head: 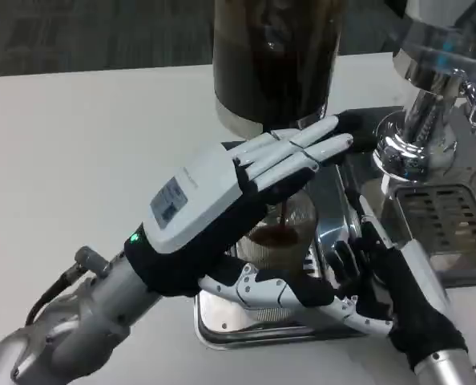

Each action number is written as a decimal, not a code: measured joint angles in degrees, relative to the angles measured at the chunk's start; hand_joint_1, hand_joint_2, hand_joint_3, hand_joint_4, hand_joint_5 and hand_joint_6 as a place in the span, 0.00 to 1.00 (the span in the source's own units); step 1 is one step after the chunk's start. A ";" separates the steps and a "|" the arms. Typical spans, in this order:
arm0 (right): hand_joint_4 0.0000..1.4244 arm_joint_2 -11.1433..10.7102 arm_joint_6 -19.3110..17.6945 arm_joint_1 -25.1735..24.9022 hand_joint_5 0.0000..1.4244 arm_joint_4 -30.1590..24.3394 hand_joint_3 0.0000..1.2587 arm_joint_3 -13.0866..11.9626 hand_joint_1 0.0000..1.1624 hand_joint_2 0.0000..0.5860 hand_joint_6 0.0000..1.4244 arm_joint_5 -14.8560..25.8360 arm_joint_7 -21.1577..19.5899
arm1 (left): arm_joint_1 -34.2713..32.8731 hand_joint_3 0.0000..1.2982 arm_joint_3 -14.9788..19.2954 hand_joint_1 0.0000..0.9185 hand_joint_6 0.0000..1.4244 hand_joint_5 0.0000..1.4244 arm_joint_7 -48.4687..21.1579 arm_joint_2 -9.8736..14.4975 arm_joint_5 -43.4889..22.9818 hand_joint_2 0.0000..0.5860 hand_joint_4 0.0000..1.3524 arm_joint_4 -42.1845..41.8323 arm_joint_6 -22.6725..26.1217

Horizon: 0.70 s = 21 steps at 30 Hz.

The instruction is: Grasp the cup under the faucet to collect the drink, then remove the cup.

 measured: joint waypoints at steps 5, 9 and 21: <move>0.00 0.02 0.32 -1.63 0.00 1.09 0.00 -0.44 0.57 0.30 0.10 0.10 1.24 | 0.00 0.13 -0.02 0.00 0.18 0.22 0.00 0.01 -0.12 0.28 0.02 0.02 0.15; 0.00 0.05 0.59 -2.63 0.00 1.63 0.00 -0.53 0.57 0.30 0.10 0.15 1.96 | 0.00 0.13 0.00 0.00 0.18 0.22 0.01 0.11 -0.18 0.28 0.02 0.03 0.25; 0.00 0.89 0.76 -5.67 0.00 4.38 0.00 -0.61 0.57 0.31 0.09 0.27 3.07 | 0.15 0.13 0.37 0.00 0.18 0.22 0.04 0.38 -0.25 0.29 0.02 0.00 0.44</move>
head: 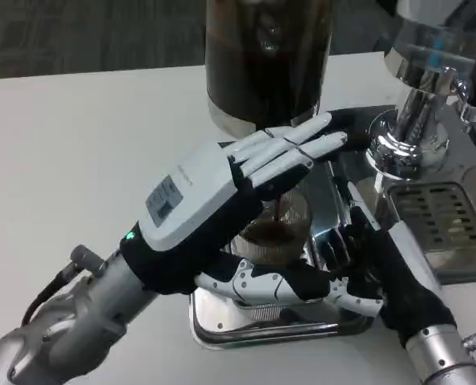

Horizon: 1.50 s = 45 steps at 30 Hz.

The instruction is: Grasp the cup under the faucet to collect the drink, then remove the cup.

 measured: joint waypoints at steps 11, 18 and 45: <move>0.00 0.92 0.00 -1.21 0.00 1.19 0.00 0.03 0.55 0.32 0.09 -0.05 0.14 | 1.21 0.13 1.68 0.00 0.13 0.18 0.56 0.00 0.17 0.32 0.02 -2.08 1.99; 0.00 0.95 0.00 -1.29 0.00 1.24 0.00 0.06 0.54 0.33 0.09 -0.13 0.15 | 2.36 0.13 5.25 0.00 0.13 0.18 2.92 0.09 0.25 0.31 0.02 -4.23 5.09; 0.00 2.40 0.14 -1.40 0.00 1.33 0.00 -0.59 0.54 0.33 0.09 -2.04 -0.89 | 15.46 0.15 20.74 0.00 0.13 0.19 6.37 0.27 -10.20 0.31 0.05 -10.15 7.52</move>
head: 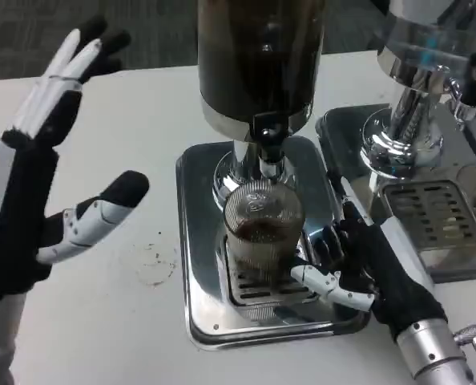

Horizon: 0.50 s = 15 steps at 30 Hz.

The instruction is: Grasp the cup under the faucet to collect the drink, then remove the cup.

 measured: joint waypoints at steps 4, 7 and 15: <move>0.00 0.50 0.23 -0.01 0.00 0.00 0.00 -0.29 0.54 0.33 0.09 -0.07 -0.19 | 2.54 0.15 2.02 0.00 0.13 0.19 0.60 -0.03 -0.43 0.32 0.05 1.60 0.91; 0.00 0.77 0.40 -0.02 0.00 -0.02 0.00 -0.44 0.54 0.33 0.09 -0.13 -0.44 | 4.46 0.15 2.72 0.00 0.13 0.19 1.13 -0.04 -0.32 0.32 0.06 3.85 1.47; 0.00 0.95 0.63 -0.03 0.00 -0.35 0.00 -0.46 0.53 0.35 0.09 -0.38 -0.69 | 6.04 0.16 2.69 0.00 0.13 0.19 2.53 -0.04 1.90 0.32 0.06 10.05 2.16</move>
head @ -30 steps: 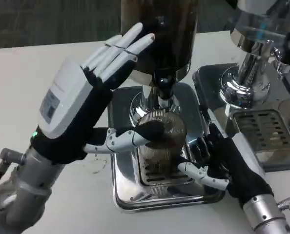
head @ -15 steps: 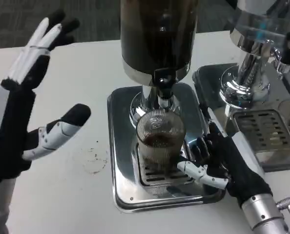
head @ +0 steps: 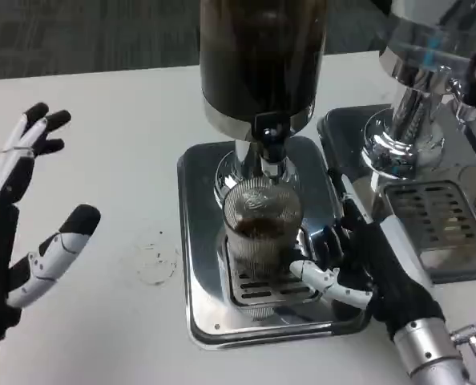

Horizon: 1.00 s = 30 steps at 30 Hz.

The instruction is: Grasp the cup under the faucet to collect the drink, then remove the cup.

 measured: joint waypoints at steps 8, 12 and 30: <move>0.00 0.21 1.81 0.04 0.00 -1.97 0.00 0.01 0.53 0.36 0.09 -1.24 -0.85 | -0.04 0.17 -1.98 0.00 0.13 0.20 1.05 0.02 0.94 0.33 0.07 4.90 0.49; 0.00 0.19 2.48 0.52 0.00 -2.71 0.00 -0.02 0.54 0.36 0.09 -2.20 -1.78 | -0.58 0.17 -3.20 0.00 0.13 0.20 1.51 0.22 0.98 0.33 0.07 7.70 0.46; 0.00 0.84 2.00 -0.06 0.00 -1.40 0.00 0.35 0.51 0.32 0.04 -3.32 -3.98 | -1.89 0.19 -5.64 0.00 0.14 0.21 2.26 2.48 0.77 0.34 0.09 15.04 -0.70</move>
